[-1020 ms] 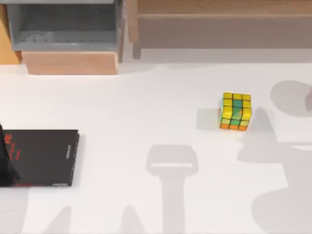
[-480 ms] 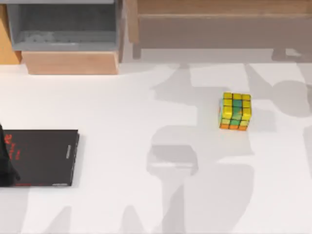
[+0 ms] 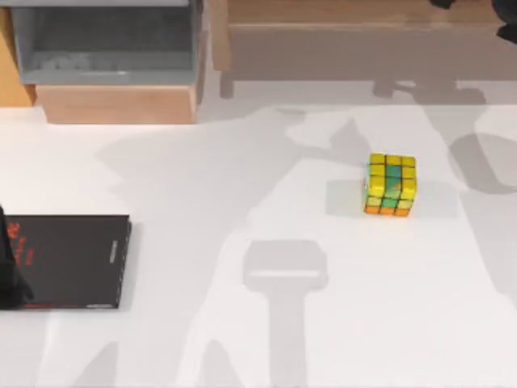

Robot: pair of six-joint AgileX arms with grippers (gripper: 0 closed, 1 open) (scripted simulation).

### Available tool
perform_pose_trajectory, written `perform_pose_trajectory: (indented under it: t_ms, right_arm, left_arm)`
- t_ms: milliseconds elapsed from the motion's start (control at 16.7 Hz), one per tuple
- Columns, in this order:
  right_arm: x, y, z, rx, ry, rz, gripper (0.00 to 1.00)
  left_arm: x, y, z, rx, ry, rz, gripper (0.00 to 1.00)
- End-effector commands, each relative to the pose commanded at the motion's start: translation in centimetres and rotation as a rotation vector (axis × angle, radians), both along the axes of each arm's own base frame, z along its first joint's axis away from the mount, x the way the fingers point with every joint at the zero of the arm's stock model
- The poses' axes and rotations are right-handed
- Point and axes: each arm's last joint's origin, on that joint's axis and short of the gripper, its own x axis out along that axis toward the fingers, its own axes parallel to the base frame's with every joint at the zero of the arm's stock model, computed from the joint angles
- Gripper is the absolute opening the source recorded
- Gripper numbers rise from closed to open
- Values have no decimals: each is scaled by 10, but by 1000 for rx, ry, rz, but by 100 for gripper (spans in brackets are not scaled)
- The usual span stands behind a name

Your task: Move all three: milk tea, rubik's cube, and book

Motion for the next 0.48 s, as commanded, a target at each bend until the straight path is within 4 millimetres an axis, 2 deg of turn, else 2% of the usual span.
perform_pose_trajectory:
  t_ms: [240, 480]
  right_arm:
    - [-7, 52, -22, -88, 372, 66, 100]
    - [-17, 88, -41, -193, 609, 133, 100]
  left_arm:
    - [0, 0, 0, 0, 0, 0, 100]
    - [0, 0, 0, 0, 0, 0, 100]
